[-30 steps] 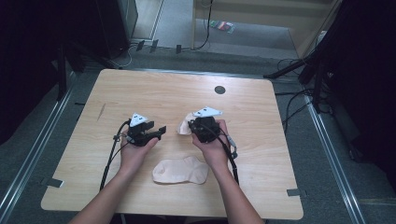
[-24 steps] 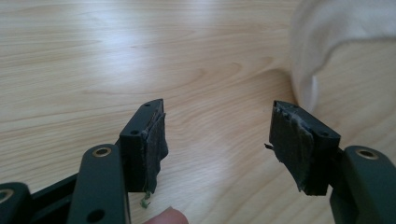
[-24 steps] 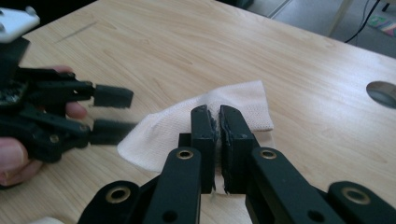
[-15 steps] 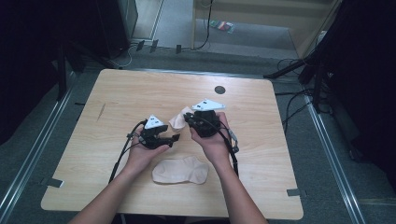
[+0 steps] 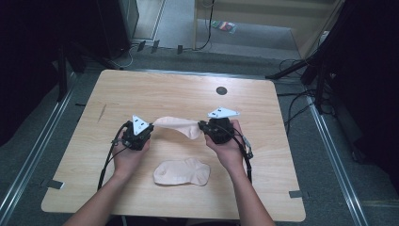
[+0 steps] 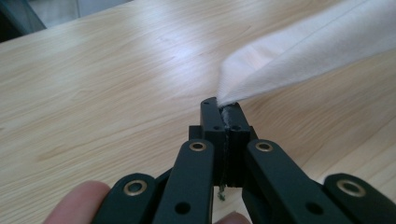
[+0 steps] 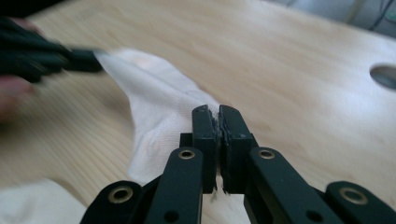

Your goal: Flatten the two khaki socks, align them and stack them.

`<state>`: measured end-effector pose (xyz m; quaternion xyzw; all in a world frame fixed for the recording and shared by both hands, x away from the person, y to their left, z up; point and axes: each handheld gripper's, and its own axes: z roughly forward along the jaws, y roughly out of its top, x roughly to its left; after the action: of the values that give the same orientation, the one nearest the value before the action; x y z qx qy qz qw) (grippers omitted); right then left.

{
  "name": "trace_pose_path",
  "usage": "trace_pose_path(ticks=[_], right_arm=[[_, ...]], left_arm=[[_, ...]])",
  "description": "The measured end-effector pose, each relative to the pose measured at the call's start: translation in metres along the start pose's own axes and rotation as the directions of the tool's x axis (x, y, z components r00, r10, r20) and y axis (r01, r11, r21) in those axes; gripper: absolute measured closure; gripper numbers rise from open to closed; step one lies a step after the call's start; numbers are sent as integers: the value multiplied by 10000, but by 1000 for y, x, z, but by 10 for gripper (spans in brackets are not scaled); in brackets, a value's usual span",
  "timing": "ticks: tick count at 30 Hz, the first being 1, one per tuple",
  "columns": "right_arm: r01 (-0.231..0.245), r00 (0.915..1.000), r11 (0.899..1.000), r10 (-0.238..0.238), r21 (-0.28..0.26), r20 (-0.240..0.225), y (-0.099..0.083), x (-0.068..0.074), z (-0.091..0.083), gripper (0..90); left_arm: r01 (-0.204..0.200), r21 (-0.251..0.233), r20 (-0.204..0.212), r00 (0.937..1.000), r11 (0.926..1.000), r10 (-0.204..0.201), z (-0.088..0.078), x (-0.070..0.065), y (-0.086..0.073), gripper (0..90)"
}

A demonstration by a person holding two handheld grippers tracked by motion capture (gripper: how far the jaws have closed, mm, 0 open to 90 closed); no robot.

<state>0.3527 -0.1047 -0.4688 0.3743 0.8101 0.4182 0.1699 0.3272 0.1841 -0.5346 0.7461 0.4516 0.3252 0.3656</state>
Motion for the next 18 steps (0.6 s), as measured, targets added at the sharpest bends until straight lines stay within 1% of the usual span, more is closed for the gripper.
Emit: trace_pose_path(ticks=[1, 2, 3, 4, 5, 6, 7, 8, 9, 10, 11, 12, 13, 14, 15, 16, 17, 18], right_arm=[[74, 9996, 9997, -81, 242, 260, -6, -2, 4, 876], [122, 9974, 9985, -159, 526, 702, -14, -6, 9, 877], [-36, 9969, 9981, -13, 620, 789, -19, -10, 11, 877], [-36, 9969, 9981, -13, 620, 789, -19, -10, 11, 877], [-330, 9961, 9973, 274, 653, 838, -25, -16, 13, 877], [-599, 9958, 9960, 550, 661, 729, -32, -23, 16, 876], [-557, 9979, 9951, 527, 818, 388, -38, -27, 21, 875], [-557, 9979, 9951, 527, 818, 388, -38, -27, 21, 875], [-219, 9994, 9943, 191, 1042, 276, -42, -28, 25, 871], [-219, 9994, 9943, 191, 1042, 276, -42, -28, 25, 871], [-67, 9997, 9940, 41, 1091, 241, -43, -28, 27, 870], [44, 9999, 9944, -60, 1059, 156, -44, -28, 28, 862], [44, 9999, 9944, -60, 1059, 156, -44, -28, 28, 862], [54, 9995, 9945, -86, 1047, 297, -43, -28, 27, 841], [52, 9987, 9959, -98, 902, 507, -43, -28, 27, 769], [-24, 9974, 9971, -31, 756, 719, -42, -28, 26, 670], [-165, 9959, 9977, 105, 660, 903, -42, -29, 24, 594], [-338, 9953, 9984, 296, 449, 922, -41, -30, 21, 556]], left_arm=[[-135, 137, -114, 9998, 9998, 136, -2, 2, -3, 900], [-135, 137, -114, 9998, 9998, 136, -2, 2, -3, 900], [-16, 298, -116, 9999, 9996, 19, -5, 7, -9, 900], [-16, 298, -116, 9999, 9996, 19, -5, 7, -9, 900], [230, 425, 72, 9997, 9988, -233, -6, 11, -13, 900], [245, 456, 236, 9994, 9987, -256, -6, 11, -14, 900], [146, 411, 328, 9993, 9990, -160, -6, 11, -16, 900], [157, 367, 393, 9991, 9992, -172, -6, 9, -16, 900], [281, 323, 645, 9975, 9991, -301, -6, 9, -16, 900], [468, 320, 967, 9941, 9984, -497, -5, 8, -16, 900], [486, 275, 1172, 9918, 9984, -515, -4, 7, -14, 886], [577, 212, 1320, 9894, 9981, -600, -3, 4, -13, 747], [755, 183, 1591, 9842, 9970, -774, -1, 3, -11, 747], [964, 89, 1739, 9800, 9953, -965, 0, 2, -9, 704], [1163, -41, 1753, 9779, 9932, -1138, 1, 2, -7, 667], [1375, -102, 1867, 9733, 9904, -1332, 2, 2, -5, 643], [1619, -130, 2019, 9669, 9867, -1560, 5, 2, -2, 623], [1744, -132, 2077, 9637, 9846, -1679, 6, 2, 0, 593]])
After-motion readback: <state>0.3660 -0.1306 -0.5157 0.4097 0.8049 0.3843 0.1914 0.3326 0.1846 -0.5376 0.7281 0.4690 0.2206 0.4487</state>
